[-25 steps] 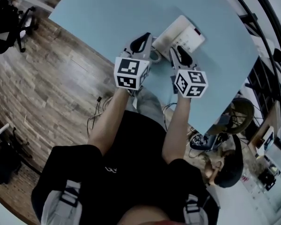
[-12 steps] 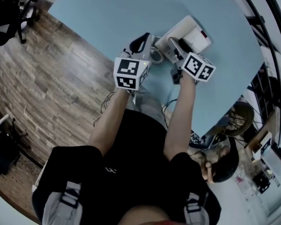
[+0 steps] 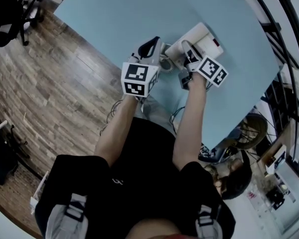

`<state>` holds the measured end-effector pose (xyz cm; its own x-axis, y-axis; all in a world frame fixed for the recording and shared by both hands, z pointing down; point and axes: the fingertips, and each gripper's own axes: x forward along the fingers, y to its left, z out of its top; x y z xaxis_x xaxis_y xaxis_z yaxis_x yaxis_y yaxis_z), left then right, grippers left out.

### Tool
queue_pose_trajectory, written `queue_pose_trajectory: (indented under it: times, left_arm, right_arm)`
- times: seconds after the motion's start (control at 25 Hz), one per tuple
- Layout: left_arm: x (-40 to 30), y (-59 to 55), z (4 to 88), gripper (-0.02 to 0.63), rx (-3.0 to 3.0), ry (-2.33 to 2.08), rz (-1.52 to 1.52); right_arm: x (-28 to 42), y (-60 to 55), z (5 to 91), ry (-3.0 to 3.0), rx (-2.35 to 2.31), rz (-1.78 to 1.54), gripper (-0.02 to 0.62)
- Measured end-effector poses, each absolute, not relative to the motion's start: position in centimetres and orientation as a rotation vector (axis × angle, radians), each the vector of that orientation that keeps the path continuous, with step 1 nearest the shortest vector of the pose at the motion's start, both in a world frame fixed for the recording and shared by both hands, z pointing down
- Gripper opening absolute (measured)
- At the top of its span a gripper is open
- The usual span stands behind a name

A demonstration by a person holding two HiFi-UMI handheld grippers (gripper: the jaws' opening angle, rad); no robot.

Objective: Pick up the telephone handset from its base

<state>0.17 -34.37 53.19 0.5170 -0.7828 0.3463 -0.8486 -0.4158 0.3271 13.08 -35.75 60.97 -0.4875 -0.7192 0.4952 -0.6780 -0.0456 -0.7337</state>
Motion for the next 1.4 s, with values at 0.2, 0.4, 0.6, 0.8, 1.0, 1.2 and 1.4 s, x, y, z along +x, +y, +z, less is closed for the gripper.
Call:
queue_pose_trajectory:
  times: [0.2,0.4,0.6,0.8,1.0,1.2,1.4]
  left_arm:
    - [0.4,-34.6,51.7,0.0,2.334,-1.33,0.174]
    - [0.5,-34.9,49.0,0.0,2.39,-1.334,0.135]
    - [0.6,-35.4,44.6,0.0,2.481,-1.34,0.067]
    - [0.5,-36.1,39.1,0.0,2.583,-1.353,-0.005]
    - [0.6,-36.4,34.5,0.0,2.663,-1.358,-0.091]
    - [1.8,-36.7,32.6,0.0,2.709,-1.342,-0.136]
    - [2.7,-36.9,32.6,0.0,2.712,-1.325,-0.144]
  right_arm:
    - [12.3,-35.9,58.9,2.15,-1.539,-1.5,0.078]
    - [11.3,-35.8,52.8,2.309,-1.554,-1.191,0.077]
    - [11.1,-35.4,46.2,2.472,-1.575,-0.839,0.08]
    - [11.5,-35.0,39.5,2.571,-1.633,-0.504,0.08]
    - [12.6,-34.1,33.7,2.546,-1.666,-0.234,0.08]
    - [14.4,-33.6,31.5,2.509,-1.707,-0.123,0.08]
    - [15.1,-33.7,31.9,2.504,-1.73,-0.126,0.08]
